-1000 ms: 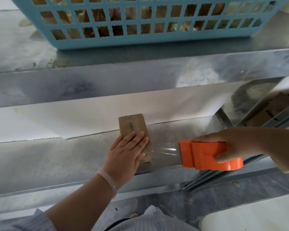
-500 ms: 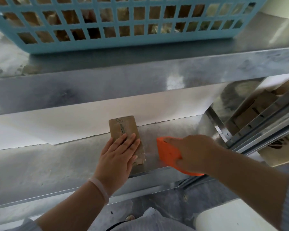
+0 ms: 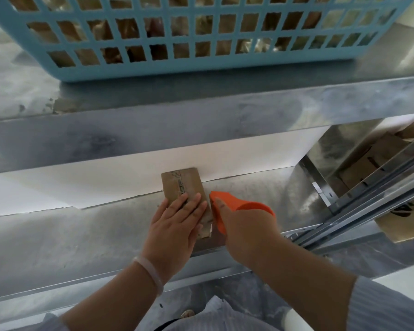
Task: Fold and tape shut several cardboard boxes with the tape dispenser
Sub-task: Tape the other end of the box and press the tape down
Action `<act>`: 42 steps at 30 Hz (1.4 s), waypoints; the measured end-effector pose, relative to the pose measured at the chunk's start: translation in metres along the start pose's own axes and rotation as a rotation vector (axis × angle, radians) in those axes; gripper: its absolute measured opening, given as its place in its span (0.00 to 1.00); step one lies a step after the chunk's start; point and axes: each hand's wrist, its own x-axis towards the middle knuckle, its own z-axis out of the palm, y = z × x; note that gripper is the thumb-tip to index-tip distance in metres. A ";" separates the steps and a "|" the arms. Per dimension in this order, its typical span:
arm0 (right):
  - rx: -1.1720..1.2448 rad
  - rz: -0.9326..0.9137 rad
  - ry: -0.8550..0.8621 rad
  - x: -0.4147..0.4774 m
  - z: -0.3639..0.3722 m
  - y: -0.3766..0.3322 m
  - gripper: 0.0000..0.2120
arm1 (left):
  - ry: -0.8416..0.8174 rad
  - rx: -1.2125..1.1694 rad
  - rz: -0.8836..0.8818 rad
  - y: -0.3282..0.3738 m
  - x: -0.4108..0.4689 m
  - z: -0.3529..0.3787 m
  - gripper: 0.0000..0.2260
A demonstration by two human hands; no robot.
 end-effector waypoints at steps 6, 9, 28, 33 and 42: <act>0.051 0.018 0.053 -0.001 0.007 -0.005 0.43 | 0.001 -0.005 -0.010 0.001 0.001 0.000 0.19; 0.077 0.061 0.036 0.001 0.010 -0.009 0.43 | 0.006 -0.006 -0.008 0.002 0.002 0.000 0.19; 0.208 0.191 0.254 0.028 0.005 0.066 0.24 | -0.086 -0.042 0.013 -0.003 0.004 -0.002 0.20; -0.073 0.007 0.510 0.030 0.024 0.087 0.41 | -0.079 -0.052 0.035 -0.004 0.003 -0.002 0.20; -0.306 -0.097 0.339 0.038 0.086 0.090 0.44 | -0.064 -0.067 0.021 -0.004 0.003 -0.001 0.20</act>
